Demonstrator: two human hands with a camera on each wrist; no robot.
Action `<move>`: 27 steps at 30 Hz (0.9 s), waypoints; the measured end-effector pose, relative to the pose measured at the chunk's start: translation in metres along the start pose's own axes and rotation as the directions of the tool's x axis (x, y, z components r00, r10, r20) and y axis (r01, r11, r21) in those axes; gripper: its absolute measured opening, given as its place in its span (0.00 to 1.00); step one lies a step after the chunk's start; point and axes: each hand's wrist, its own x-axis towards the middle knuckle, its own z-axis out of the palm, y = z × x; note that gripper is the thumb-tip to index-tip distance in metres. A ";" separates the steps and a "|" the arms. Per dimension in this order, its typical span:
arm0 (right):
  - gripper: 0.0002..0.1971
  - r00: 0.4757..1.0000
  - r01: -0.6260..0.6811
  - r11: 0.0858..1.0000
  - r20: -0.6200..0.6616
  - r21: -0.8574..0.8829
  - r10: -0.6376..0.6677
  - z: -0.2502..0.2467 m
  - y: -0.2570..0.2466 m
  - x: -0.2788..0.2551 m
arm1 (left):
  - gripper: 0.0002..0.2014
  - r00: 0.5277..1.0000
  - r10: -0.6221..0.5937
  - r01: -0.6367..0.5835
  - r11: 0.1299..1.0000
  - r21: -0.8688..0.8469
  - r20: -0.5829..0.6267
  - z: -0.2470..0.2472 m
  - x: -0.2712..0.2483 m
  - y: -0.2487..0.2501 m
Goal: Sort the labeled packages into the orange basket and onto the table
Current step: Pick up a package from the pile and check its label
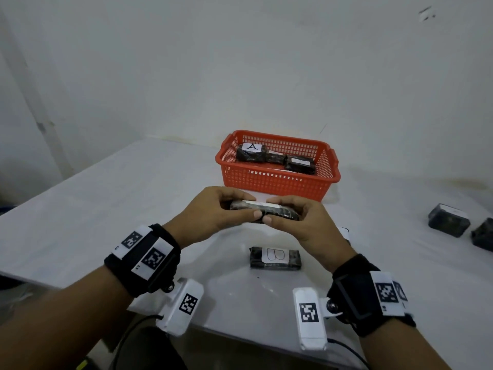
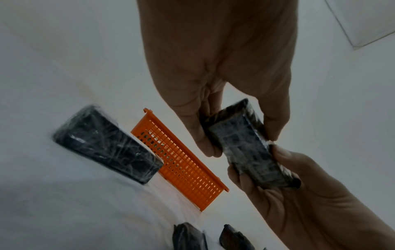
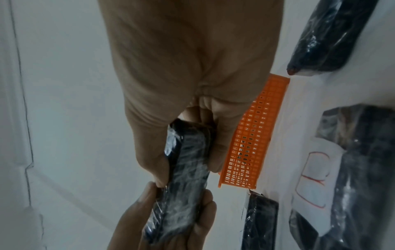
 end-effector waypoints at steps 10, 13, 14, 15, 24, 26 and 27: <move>0.31 1.000 -0.018 0.994 0.004 0.105 0.018 -0.015 -0.001 -0.008 | 0.23 0.999 0.054 -0.053 0.995 -0.087 0.007 0.002 0.000 -0.001; 0.25 1.000 -0.004 0.995 0.001 0.098 0.004 -0.017 -0.002 -0.011 | 0.28 0.999 0.046 -0.043 0.993 -0.112 0.029 0.002 -0.002 0.000; 0.24 1.000 -0.007 0.995 -0.001 0.097 0.007 -0.018 -0.002 -0.011 | 0.28 0.999 0.045 -0.041 0.993 -0.115 0.031 0.002 -0.002 0.000; 0.24 1.000 -0.012 0.995 0.003 0.101 0.012 -0.018 -0.001 -0.011 | 0.26 0.998 0.051 -0.048 0.993 -0.109 0.025 0.003 -0.002 -0.001; 0.28 0.999 0.025 0.996 -0.035 0.085 -0.022 -0.018 0.000 -0.009 | 0.25 0.998 0.056 -0.054 0.997 -0.056 0.032 0.002 0.000 -0.003; 0.28 0.999 0.015 0.996 -0.031 0.087 -0.013 -0.018 0.001 -0.010 | 0.24 0.998 0.054 -0.052 0.997 -0.061 0.038 0.002 -0.001 -0.004; 0.28 1.000 0.004 0.996 -0.021 0.089 -0.002 -0.018 0.001 -0.011 | 0.24 0.998 0.058 -0.056 0.997 -0.051 0.032 0.003 -0.001 -0.004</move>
